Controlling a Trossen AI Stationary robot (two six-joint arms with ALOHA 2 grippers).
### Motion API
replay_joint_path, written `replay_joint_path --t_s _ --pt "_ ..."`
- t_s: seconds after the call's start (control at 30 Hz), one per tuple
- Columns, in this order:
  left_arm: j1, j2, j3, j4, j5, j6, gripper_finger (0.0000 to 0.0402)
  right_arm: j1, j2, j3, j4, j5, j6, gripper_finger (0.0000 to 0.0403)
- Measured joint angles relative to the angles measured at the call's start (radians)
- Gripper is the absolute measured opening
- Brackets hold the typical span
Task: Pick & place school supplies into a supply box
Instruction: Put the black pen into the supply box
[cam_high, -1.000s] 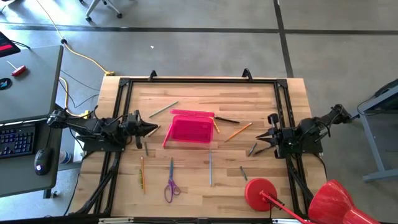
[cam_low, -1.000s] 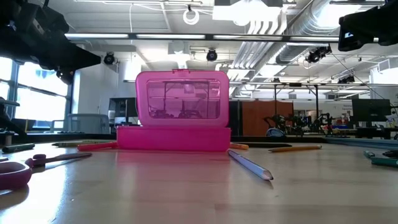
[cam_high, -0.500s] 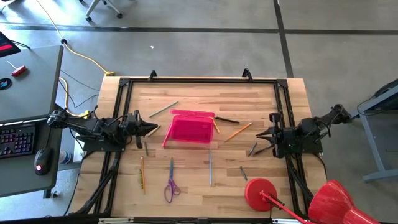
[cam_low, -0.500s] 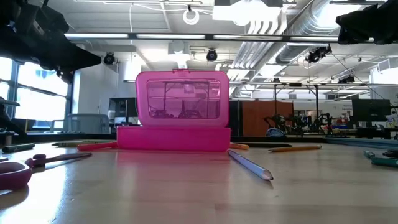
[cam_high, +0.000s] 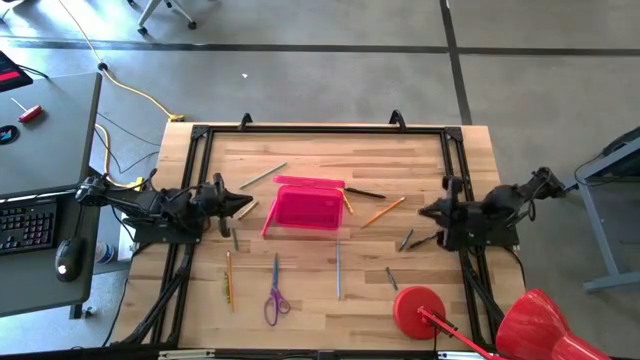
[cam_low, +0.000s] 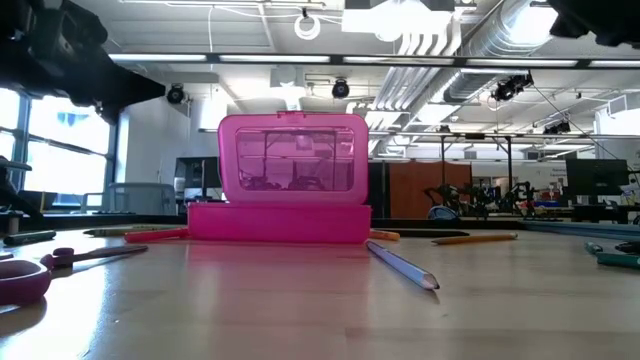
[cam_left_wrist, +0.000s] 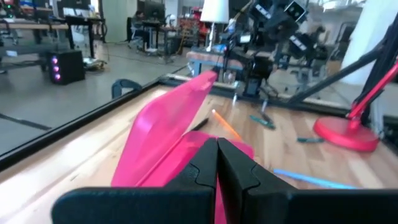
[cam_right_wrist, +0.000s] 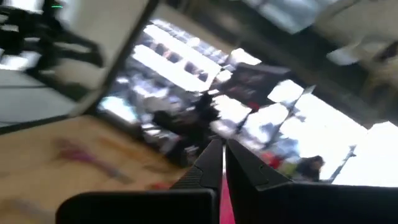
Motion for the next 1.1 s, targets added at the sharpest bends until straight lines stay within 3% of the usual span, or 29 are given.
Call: replay_joint_path --t_s 0.2,0.43,0.53,0.83,1.0,1.1 --pt "0.000 0.000 0.000 0.003 -0.004 -0.034 0.0040 0.000 0.006 0.000 0.055 0.263 0.155 0.0000" --pt "0.000 0.000 0.000 0.036 -0.134 -0.040 0.0040 -0.079 0.161 0.000 0.099 0.392 0.118 0.0001" --pt "0.000 0.000 0.000 0.086 -0.174 -0.036 0.0040 -0.155 0.262 0.000 0.142 0.332 0.135 0.0001" --pt "0.000 0.000 0.000 0.184 -0.199 0.011 0.0040 -0.410 0.588 0.000 0.265 -0.001 0.335 0.0019" --pt "0.000 0.000 0.000 0.183 -0.200 0.011 0.0040 -0.510 0.722 0.000 0.406 -0.065 0.355 0.0071" --pt "0.000 0.000 0.000 0.183 -0.203 0.012 0.0040 -0.572 0.797 0.000 0.438 -0.074 0.471 0.0095"
